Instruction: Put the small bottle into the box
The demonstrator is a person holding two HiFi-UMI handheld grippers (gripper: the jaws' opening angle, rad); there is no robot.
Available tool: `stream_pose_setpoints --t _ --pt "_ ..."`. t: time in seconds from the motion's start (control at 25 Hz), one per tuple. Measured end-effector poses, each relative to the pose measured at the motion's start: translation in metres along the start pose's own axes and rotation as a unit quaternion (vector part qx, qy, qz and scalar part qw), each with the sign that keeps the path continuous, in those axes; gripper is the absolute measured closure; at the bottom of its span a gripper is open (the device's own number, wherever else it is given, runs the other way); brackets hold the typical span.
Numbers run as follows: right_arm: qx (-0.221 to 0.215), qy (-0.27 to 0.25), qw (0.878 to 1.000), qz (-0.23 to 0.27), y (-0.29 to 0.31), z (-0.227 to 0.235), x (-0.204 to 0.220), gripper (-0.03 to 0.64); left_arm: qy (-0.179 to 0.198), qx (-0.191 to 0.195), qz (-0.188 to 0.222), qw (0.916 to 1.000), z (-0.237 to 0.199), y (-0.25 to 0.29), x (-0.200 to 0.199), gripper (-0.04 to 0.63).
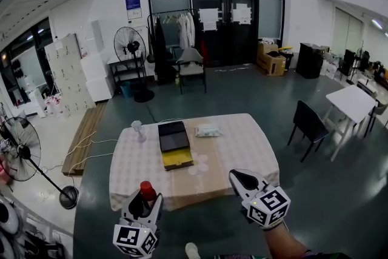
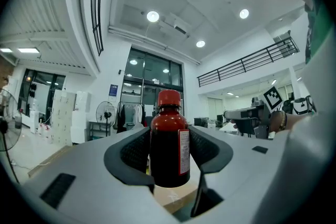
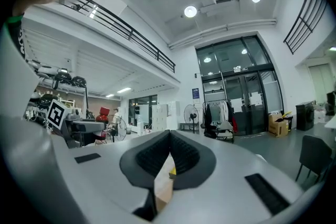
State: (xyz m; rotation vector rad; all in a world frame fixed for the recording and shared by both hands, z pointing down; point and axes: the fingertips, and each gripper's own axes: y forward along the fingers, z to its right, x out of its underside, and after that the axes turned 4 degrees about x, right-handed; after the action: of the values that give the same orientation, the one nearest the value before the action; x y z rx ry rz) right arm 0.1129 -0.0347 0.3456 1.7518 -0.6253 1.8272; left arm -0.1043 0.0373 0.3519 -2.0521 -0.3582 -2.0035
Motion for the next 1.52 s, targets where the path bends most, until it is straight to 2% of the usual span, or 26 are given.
stream_pose_setpoints --t 0.44,0.8,1.16,1.52 --pt "-0.01 -0.005 1.0 -0.001 0.149 -0.017 -0.014 0.611 -0.014 -0.003 -0.003 0.9999 -0.138 0.06 -0.003 0.354" --pt "-0.002 -0.001 1.0 -0.019 0.224 -0.023 0.003 0.611 -0.035 0.002 -0.011 0.9993 -0.214 0.094 0.021 0.354" --pt "0.013 -0.004 0.999 -0.039 0.247 -0.009 0.018 0.611 -0.058 0.007 -0.016 0.9982 -0.233 0.111 0.038 0.354" --pt "-0.018 0.004 0.999 -0.035 0.28 0.01 0.017 0.611 -0.071 -0.015 -0.024 0.9971 -0.241 0.136 0.045 0.354"
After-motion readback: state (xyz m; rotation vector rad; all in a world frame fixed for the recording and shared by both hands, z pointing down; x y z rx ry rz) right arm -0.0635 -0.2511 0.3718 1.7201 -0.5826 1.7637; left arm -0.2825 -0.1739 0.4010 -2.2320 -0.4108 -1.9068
